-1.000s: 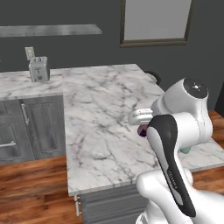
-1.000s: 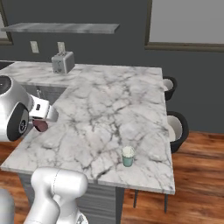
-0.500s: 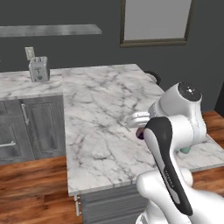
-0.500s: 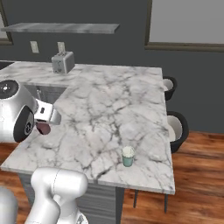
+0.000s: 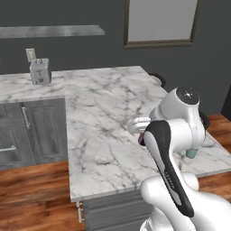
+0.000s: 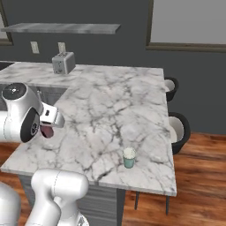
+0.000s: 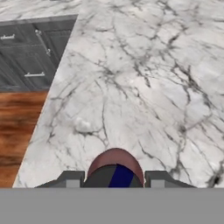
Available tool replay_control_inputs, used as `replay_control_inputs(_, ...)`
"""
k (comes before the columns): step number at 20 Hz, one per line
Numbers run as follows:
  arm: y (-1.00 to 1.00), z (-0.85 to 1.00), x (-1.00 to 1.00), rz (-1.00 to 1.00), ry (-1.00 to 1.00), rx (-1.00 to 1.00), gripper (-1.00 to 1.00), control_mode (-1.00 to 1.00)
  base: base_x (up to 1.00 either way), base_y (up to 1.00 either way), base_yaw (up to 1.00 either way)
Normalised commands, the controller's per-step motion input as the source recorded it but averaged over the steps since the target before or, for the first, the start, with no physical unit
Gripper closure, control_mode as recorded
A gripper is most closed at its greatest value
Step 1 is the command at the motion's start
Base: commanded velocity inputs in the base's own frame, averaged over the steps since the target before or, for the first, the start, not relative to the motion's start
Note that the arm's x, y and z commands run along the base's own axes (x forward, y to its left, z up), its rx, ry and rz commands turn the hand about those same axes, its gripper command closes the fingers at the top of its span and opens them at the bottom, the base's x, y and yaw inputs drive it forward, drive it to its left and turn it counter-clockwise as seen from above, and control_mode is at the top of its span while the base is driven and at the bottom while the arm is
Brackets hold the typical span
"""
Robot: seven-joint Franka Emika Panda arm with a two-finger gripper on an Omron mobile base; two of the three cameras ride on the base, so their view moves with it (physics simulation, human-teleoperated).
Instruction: Move the drinks to the dining counter.
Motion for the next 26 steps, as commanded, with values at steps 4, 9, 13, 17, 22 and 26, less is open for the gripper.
replay_control_inputs(4, 0.03, -0.35, 0.02, 0.00, 0.00, 0.00, 1.00, -1.00, 0.00, 0.00, 0.00)
replay_control_inputs(9, 0.04, -0.33, 0.07, 0.00, 0.00, 0.00, 1.00, -1.00, 0.00, 0.00, 0.00)
replay_control_inputs(13, 0.00, -0.27, 0.11, 0.00, 0.00, 0.00, 1.00, -1.00, 0.00, 0.00, 0.00)
replay_control_inputs(17, 0.00, -0.25, 0.10, 0.00, 0.00, 0.00, 1.00, -1.00, 0.00, 0.00, 0.00)
replay_control_inputs(22, 0.00, -0.23, 0.09, 0.00, 0.00, 0.00, 1.00, -1.00, 0.00, 0.00, 0.00)
replay_control_inputs(26, 0.00, -0.16, 0.12, 0.00, 0.05, 0.00, 1.00, -1.00, 0.00, 0.00, 0.00)
